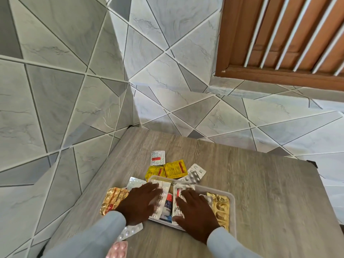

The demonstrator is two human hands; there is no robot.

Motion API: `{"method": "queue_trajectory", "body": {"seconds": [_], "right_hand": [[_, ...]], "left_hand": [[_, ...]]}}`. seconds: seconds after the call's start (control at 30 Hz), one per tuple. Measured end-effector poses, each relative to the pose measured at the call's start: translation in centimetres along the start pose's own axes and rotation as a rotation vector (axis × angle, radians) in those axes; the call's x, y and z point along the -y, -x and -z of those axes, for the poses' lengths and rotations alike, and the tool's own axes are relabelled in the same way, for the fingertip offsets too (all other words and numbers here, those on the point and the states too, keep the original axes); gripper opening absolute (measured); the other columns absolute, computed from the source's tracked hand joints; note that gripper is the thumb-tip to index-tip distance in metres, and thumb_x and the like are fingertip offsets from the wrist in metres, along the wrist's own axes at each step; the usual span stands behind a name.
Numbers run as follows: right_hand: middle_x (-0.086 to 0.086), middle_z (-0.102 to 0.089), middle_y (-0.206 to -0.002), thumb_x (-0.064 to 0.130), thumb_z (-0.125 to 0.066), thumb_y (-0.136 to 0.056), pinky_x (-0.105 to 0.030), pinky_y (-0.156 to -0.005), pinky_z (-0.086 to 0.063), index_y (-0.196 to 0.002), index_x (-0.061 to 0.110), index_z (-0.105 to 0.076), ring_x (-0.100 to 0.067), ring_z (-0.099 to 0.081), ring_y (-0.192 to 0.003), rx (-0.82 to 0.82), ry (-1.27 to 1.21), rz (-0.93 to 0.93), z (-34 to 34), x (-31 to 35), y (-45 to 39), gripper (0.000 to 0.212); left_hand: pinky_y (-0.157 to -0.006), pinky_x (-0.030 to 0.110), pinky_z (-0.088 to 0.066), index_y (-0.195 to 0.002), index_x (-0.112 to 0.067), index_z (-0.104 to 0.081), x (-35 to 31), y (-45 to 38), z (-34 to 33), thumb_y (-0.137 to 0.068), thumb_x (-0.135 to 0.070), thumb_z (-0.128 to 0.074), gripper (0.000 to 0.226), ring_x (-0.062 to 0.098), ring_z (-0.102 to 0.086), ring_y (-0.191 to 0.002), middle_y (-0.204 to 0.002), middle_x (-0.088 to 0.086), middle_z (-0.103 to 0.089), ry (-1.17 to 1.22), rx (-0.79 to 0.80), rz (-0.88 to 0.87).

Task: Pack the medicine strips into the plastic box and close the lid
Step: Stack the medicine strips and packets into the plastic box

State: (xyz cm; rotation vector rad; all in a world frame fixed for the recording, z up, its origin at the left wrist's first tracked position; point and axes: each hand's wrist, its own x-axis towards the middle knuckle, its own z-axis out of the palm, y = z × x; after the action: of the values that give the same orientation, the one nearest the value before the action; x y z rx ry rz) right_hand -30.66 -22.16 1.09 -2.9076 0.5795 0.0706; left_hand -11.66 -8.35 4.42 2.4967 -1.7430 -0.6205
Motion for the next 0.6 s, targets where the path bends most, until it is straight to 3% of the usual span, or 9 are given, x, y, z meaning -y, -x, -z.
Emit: {"method": "queue_trajectory", "body": {"seconds": [0.07, 0.17, 0.27, 0.5, 0.6], "right_hand": [[0.005, -0.068, -0.111, 0.068, -0.045, -0.066, -0.038, -0.079, -0.057, -0.109, 0.033, -0.063, -0.020, -0.067, -0.100, 0.031, -0.034, -0.026, 0.0, -0.2, 0.0, 0.058], [0.007, -0.069, -0.113, 0.069, -0.044, -0.066, -0.034, -0.081, -0.057, -0.108, 0.035, -0.066, -0.016, -0.067, -0.101, 0.046, -0.043, -0.059, 0.2, -0.5, 0.3, 0.059], [0.004, -0.068, -0.116, 0.069, -0.042, -0.067, -0.036, -0.082, -0.056, -0.109, 0.034, -0.066, -0.019, -0.067, -0.103, 0.074, -0.051, -0.065, 0.4, -0.4, 0.1, 0.060], [0.001, -0.069, -0.109, 0.074, -0.041, -0.061, -0.042, -0.074, -0.057, -0.107, 0.034, -0.065, -0.024, -0.067, -0.094, 0.100, 0.003, -0.076, 1.4, 1.2, -1.8, 0.066], [-0.001, -0.069, -0.110, 0.071, -0.041, -0.061, -0.042, -0.073, -0.057, -0.102, 0.033, -0.067, -0.025, -0.067, -0.095, 0.122, 0.017, -0.089, 1.0, 1.6, -2.0, 0.061]], "left_hand": [[-0.118, 0.029, -0.008, -0.149, -0.036, -0.015, 0.2, 0.0, 1.1, -0.094, -0.034, -0.049, 0.065, 0.011, -0.007, -0.147, -0.160, -0.013, -0.006, 0.053, 0.146, 0.018], [-0.118, 0.030, -0.013, -0.149, -0.040, -0.015, 0.1, -0.3, 2.0, -0.088, -0.039, -0.058, 0.074, 0.015, -0.013, -0.146, -0.159, -0.016, -0.004, 0.079, 0.220, 0.047], [-0.118, 0.036, -0.018, -0.148, -0.041, -0.015, 0.1, -0.9, 1.4, -0.088, -0.039, -0.057, 0.073, 0.022, -0.018, -0.145, -0.160, -0.014, -0.003, 0.015, 0.182, 0.051], [-0.119, 0.040, -0.015, -0.149, -0.036, -0.014, 0.4, -1.9, 1.2, -0.087, -0.036, -0.061, 0.079, 0.022, -0.008, -0.147, -0.161, -0.006, -0.002, -0.097, 0.085, -0.039], [-0.119, 0.039, -0.016, -0.147, -0.041, -0.015, 0.8, -2.2, 1.3, -0.086, -0.033, -0.062, 0.078, 0.022, -0.011, -0.147, -0.161, -0.007, -0.003, -0.089, 0.140, -0.114]]}}
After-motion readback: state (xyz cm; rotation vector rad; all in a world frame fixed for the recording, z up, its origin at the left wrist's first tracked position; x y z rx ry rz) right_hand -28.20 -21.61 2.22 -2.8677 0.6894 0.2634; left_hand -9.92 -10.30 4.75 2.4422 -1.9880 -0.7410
